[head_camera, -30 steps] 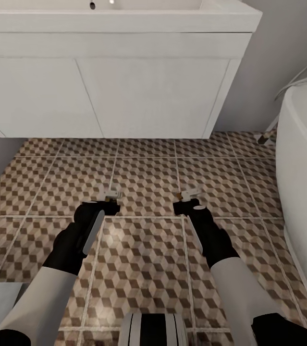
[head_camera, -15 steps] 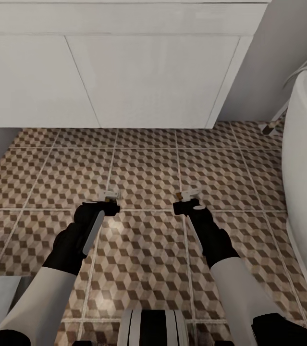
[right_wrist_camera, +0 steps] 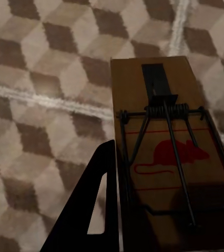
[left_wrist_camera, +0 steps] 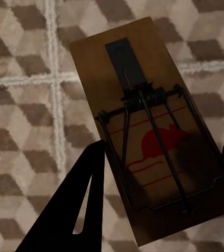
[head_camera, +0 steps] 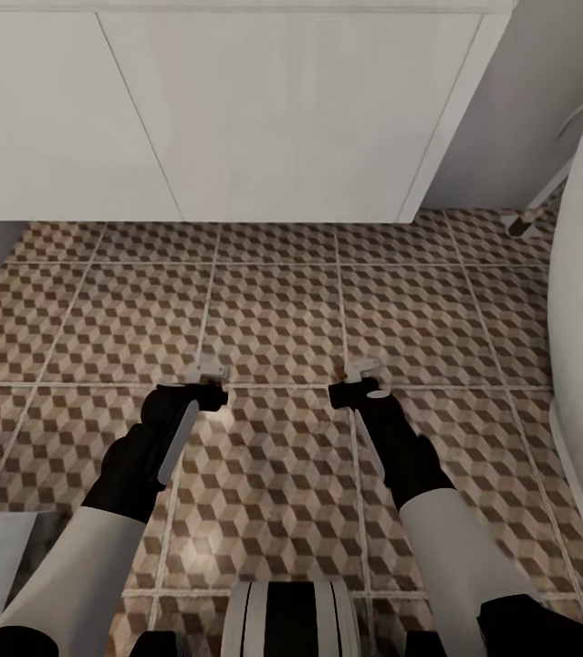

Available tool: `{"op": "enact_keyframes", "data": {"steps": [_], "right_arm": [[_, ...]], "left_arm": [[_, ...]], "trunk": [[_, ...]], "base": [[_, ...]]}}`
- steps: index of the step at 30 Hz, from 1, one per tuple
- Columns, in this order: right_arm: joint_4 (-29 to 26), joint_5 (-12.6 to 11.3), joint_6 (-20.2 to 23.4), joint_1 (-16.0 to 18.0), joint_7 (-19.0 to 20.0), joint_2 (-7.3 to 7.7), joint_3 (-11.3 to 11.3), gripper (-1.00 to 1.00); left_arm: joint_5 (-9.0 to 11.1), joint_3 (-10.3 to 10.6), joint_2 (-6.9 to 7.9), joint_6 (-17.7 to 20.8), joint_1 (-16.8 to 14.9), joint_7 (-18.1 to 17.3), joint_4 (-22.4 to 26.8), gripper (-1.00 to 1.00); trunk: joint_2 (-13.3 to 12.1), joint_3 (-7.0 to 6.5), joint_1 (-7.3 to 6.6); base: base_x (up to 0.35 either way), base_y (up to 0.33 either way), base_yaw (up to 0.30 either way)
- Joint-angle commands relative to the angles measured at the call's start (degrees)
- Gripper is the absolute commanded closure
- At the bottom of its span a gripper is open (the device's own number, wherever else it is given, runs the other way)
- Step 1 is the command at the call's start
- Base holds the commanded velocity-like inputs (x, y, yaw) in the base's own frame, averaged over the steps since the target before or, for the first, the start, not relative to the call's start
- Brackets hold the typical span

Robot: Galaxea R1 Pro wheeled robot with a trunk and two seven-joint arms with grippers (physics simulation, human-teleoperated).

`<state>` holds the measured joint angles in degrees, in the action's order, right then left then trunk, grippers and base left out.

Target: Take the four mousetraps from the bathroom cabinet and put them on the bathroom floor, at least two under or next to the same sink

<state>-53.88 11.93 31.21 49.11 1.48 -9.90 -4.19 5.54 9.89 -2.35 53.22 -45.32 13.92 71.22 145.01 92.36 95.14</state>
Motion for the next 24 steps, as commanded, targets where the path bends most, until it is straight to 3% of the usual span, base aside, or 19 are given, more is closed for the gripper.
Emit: {"op": "enact_keyframes", "data": {"steps": [1,7,15,20,24], "right_arm": [[-0.08,0.47,0.35,0.02,0.14,-0.01,-0.04,1.0],[-0.08,0.47,0.35,0.02,0.11,-0.1,-0.01,1.0],[-0.29,0.62,0.35,0.7,-0.13,-0.1,0.03,1.0],[-0.34,0.64,0.35,4.87,-1.84,-0.1,0.02,1.0],[-0.34,0.64,0.43,6.96,-2.75,-0.1,0.03,1.0]], "left_arm": [[0.5,0.05,0.0,0.21,-0.03,0.49,0.13,1.0],[0.45,0.05,-0.02,0.2,-0.03,0.53,0.46,1.0],[0.4,0.03,0.05,0.14,-0.03,0.58,5.68,1.0],[0.17,-0.42,-0.08,-0.02,-0.04,0.72,8.0,1.0],[0.0,-0.58,-0.79,-0.21,-0.9,0.79,4.26,1.0]], "trunk": [[0.03,0.26,0.01],[0.11,1.59,0.17],[0.11,1.59,0.17],[0.11,1.59,0.17],[0.11,1.59,0.17]], "base": [[0.0,0.0,0.0],[0.0,0.0,0.0],[0.0,0.0,0.0],[0.0,0.0,0.0],[0.0,0.0,0.0]]}}
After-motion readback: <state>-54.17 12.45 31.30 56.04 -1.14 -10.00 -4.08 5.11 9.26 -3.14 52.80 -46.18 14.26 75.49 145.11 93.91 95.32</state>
